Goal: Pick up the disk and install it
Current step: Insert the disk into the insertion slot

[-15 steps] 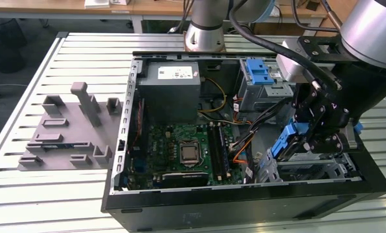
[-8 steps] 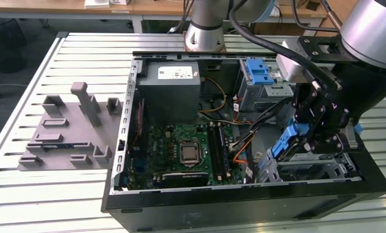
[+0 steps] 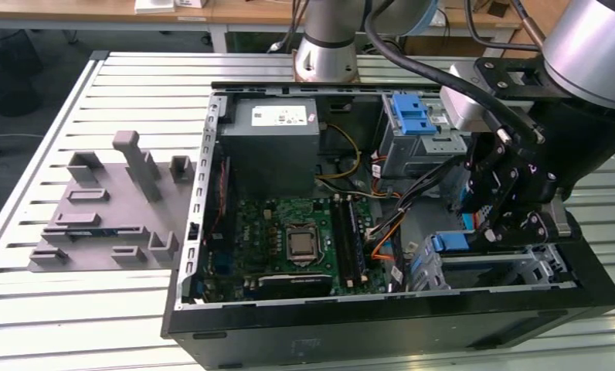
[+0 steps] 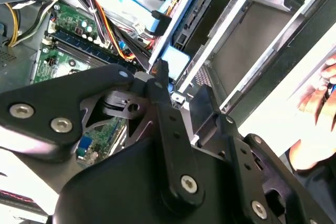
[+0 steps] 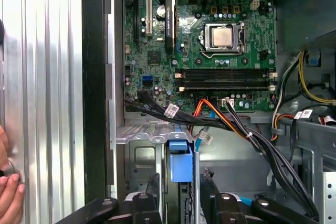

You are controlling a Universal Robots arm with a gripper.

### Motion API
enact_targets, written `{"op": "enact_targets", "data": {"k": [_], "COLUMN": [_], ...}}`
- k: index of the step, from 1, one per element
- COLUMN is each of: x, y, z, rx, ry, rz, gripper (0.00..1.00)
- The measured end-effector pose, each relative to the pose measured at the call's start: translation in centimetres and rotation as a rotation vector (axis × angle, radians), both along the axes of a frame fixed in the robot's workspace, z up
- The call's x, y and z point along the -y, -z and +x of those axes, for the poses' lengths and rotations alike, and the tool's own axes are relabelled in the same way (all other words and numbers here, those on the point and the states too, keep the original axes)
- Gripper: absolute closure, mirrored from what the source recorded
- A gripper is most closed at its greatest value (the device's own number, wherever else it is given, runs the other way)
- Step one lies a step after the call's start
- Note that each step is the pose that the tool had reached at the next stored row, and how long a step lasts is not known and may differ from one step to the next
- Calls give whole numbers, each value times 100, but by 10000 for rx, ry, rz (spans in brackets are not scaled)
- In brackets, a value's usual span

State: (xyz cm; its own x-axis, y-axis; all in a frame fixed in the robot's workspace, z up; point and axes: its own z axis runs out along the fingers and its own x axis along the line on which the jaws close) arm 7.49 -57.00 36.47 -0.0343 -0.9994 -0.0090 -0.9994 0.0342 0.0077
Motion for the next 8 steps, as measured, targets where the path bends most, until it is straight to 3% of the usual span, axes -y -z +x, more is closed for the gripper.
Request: {"op": "enact_targets", "data": {"k": [4,8], "x": [0,0], "y": [0,0], "z": [0,0], "rx": [0,0], "ry": [0,0], "rz": [-1,-2], "gripper": [64,82]}}
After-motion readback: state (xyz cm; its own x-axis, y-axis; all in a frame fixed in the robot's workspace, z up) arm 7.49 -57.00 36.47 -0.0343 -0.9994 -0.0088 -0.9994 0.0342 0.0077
